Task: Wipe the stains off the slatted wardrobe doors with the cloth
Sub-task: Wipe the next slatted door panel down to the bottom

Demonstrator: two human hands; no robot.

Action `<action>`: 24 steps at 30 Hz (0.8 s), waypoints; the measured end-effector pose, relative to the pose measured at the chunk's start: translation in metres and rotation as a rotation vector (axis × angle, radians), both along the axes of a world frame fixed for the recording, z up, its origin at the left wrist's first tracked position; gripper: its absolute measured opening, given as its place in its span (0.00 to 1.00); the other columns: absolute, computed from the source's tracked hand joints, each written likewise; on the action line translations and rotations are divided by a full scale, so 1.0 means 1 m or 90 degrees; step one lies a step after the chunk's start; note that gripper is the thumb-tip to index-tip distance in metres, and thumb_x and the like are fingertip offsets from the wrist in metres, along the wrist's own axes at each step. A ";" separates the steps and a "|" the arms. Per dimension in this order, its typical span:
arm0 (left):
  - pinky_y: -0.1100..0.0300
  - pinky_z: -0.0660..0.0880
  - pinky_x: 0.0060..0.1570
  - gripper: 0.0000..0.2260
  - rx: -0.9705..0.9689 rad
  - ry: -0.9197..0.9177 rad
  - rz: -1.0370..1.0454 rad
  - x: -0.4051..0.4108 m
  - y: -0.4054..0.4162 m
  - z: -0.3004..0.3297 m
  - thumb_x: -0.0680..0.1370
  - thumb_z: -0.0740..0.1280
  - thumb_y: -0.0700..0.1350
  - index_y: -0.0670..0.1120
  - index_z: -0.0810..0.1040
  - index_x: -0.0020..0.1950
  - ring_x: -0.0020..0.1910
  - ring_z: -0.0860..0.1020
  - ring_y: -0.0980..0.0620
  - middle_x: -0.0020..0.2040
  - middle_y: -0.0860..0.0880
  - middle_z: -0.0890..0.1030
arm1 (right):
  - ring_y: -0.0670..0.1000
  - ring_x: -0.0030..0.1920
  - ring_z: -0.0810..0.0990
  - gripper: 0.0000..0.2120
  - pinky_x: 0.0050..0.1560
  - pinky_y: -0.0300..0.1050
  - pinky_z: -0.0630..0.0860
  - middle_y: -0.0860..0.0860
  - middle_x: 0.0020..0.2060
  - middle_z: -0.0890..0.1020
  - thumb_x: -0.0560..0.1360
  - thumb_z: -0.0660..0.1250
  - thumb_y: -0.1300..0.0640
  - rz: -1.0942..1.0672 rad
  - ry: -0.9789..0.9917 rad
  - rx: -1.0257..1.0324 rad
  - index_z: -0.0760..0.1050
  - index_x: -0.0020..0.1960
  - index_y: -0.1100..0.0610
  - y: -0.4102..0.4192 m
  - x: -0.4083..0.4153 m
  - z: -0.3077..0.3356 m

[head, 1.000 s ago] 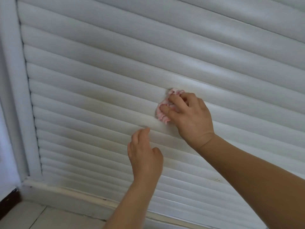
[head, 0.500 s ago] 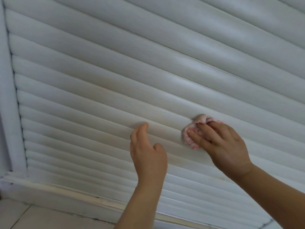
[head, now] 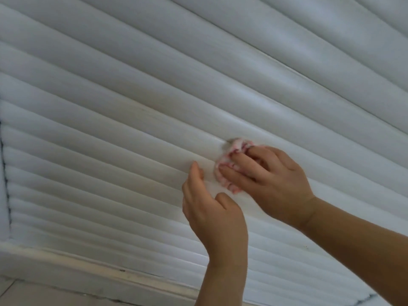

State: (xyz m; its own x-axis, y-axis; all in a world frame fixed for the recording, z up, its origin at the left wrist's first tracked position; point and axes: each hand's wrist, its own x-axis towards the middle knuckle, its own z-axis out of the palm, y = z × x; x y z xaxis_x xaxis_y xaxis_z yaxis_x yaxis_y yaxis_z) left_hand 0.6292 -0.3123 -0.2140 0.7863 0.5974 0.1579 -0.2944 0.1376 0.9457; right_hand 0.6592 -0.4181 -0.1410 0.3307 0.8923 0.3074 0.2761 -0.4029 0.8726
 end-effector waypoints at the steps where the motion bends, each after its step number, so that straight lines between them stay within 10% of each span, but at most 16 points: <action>1: 0.48 0.71 0.60 0.32 -0.007 -0.007 0.004 0.001 -0.002 0.000 0.65 0.53 0.37 0.46 0.68 0.70 0.61 0.73 0.52 0.62 0.51 0.71 | 0.58 0.53 0.72 0.18 0.56 0.51 0.67 0.53 0.58 0.74 0.73 0.63 0.60 -0.015 -0.004 -0.015 0.76 0.62 0.52 -0.019 -0.007 0.001; 9: 0.71 0.52 0.61 0.33 0.096 -0.117 0.055 0.011 -0.011 -0.013 0.64 0.49 0.43 0.46 0.66 0.71 0.62 0.69 0.57 0.61 0.55 0.75 | 0.61 0.52 0.72 0.17 0.50 0.55 0.69 0.54 0.58 0.73 0.73 0.69 0.60 -0.016 -0.063 0.141 0.75 0.61 0.52 -0.053 -0.014 -0.033; 24: 0.51 0.61 0.61 0.31 0.206 -0.085 0.119 0.024 0.036 -0.012 0.63 0.56 0.39 0.44 0.72 0.68 0.63 0.72 0.45 0.62 0.46 0.77 | 0.58 0.50 0.71 0.13 0.50 0.52 0.65 0.55 0.52 0.83 0.73 0.62 0.60 0.034 -0.112 0.148 0.82 0.53 0.52 0.009 0.005 -0.023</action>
State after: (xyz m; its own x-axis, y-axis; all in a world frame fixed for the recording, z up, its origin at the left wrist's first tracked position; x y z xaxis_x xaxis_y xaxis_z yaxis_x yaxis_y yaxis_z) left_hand 0.6536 -0.2768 -0.2257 0.6285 0.6305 0.4554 -0.4102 -0.2288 0.8828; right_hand 0.6641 -0.4093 -0.1637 0.2088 0.8058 0.5541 0.1542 -0.5866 0.7950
